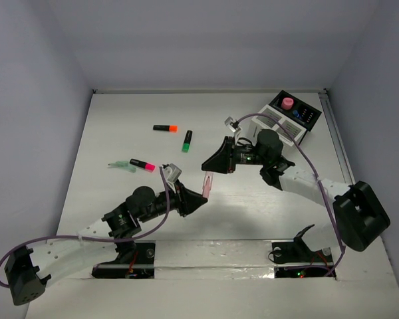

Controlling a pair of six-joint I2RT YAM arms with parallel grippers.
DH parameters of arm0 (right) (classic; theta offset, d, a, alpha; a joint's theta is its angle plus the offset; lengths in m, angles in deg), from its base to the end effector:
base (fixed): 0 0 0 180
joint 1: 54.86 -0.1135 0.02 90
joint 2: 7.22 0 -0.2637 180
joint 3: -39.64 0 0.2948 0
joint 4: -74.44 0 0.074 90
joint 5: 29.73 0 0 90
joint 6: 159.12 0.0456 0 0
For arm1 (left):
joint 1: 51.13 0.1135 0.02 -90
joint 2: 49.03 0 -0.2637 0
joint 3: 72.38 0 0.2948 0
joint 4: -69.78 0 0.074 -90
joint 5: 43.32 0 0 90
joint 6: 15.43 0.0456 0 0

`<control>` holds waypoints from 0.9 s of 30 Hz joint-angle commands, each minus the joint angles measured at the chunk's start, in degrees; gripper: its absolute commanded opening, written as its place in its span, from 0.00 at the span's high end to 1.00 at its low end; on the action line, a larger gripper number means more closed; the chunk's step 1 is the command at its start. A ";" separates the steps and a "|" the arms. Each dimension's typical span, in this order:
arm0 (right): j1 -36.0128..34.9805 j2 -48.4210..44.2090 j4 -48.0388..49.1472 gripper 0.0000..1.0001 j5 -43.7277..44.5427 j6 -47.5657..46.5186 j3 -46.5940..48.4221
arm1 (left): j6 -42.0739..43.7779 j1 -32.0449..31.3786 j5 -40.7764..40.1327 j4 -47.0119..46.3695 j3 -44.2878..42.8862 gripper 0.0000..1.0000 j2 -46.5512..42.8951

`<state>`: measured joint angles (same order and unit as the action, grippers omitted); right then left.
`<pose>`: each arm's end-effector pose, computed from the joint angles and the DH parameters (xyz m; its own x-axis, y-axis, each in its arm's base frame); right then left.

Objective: Sort the stationery into containers
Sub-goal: Close the pen cap on the pen.

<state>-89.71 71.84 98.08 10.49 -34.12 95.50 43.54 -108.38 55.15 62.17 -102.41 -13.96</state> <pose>0.2627 0.2254 0.2571 -0.5659 0.0573 -0.8225 -0.8192 0.0742 0.5688 0.1116 -0.1860 0.2445 -0.4491 -0.2443 -0.8594 0.7935 0.3330 -0.5093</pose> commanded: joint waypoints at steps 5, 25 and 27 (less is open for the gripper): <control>-0.13 5.39 2.32 0.96 -2.95 -0.64 -1.93 | 2.99 -0.93 3.92 -19.32 -4.57 1.00 -3.96; -1.97 -0.58 9.80 1.00 0.20 4.02 -8.52 | 3.78 -0.93 -1.35 -21.69 -4.74 1.00 -3.70; -3.55 -0.67 10.41 1.00 2.05 3.93 -9.74 | 4.22 -0.93 -1.96 -22.48 -5.09 1.00 -3.08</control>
<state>-91.02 70.05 109.62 8.33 -27.26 89.14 46.69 -108.69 53.53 59.24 -102.41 -15.23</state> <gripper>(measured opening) 0.241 0.146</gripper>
